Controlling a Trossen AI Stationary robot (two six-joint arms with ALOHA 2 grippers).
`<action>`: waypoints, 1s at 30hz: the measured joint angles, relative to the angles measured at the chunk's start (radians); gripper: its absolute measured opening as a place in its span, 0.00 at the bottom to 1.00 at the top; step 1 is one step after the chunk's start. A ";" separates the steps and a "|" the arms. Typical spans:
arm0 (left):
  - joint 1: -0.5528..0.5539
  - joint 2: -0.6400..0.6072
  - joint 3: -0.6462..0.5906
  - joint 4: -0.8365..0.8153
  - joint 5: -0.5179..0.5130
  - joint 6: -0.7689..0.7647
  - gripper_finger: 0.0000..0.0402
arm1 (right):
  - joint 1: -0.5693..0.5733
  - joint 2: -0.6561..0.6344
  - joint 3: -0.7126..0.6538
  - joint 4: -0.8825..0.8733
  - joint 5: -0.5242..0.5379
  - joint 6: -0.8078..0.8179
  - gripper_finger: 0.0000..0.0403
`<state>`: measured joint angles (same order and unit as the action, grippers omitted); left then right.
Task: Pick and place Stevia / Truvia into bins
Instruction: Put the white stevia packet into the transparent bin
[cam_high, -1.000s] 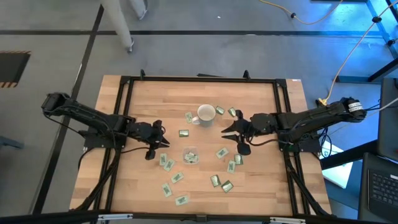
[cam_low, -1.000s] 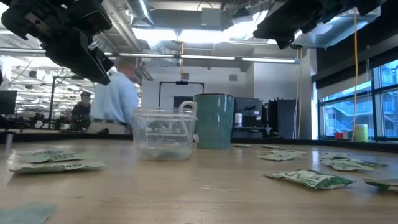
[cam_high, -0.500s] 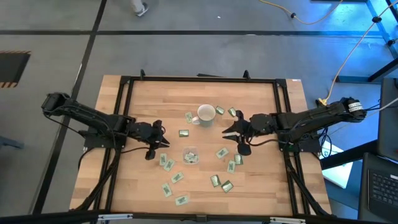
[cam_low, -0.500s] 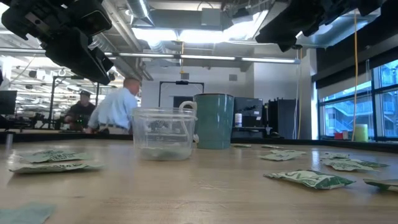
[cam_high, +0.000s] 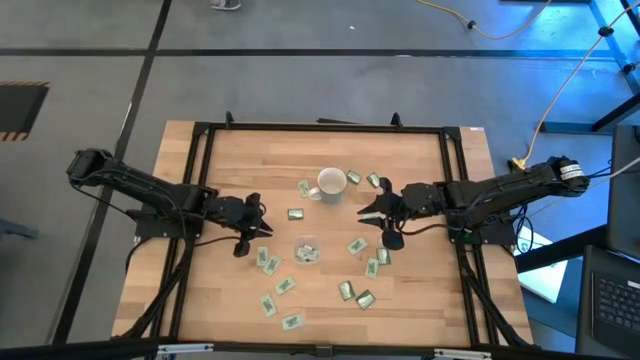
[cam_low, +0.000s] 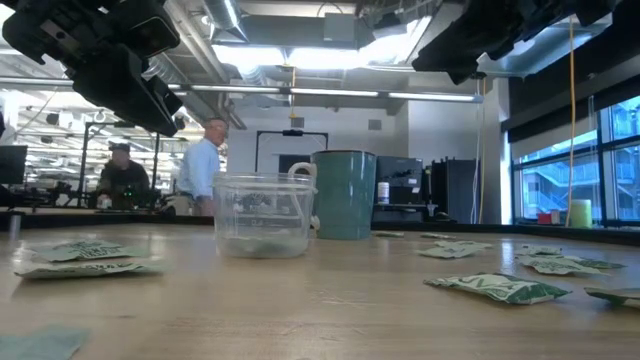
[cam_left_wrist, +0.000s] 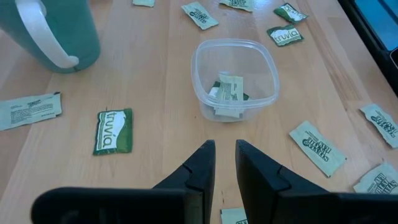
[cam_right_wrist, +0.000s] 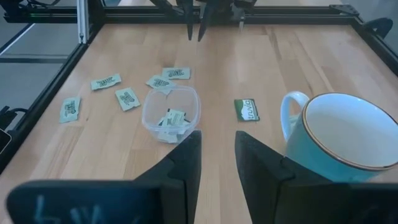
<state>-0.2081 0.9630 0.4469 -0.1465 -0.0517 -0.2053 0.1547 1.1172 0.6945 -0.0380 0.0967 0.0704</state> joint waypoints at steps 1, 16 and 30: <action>0.000 0.000 0.000 0.000 0.000 0.000 0.15 | 0.000 0.000 0.000 -0.001 0.000 0.000 0.25; 0.000 0.000 0.000 0.000 0.000 0.000 0.15 | 0.000 -0.072 -0.072 0.002 0.007 0.031 0.25; 0.000 0.000 0.000 0.012 -0.008 0.035 0.15 | -0.002 -0.351 -0.301 0.158 0.063 0.060 0.25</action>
<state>-0.2081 0.9630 0.4473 -0.1348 -0.0593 -0.1703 0.1532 0.7661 0.3935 0.1195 0.1600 0.1303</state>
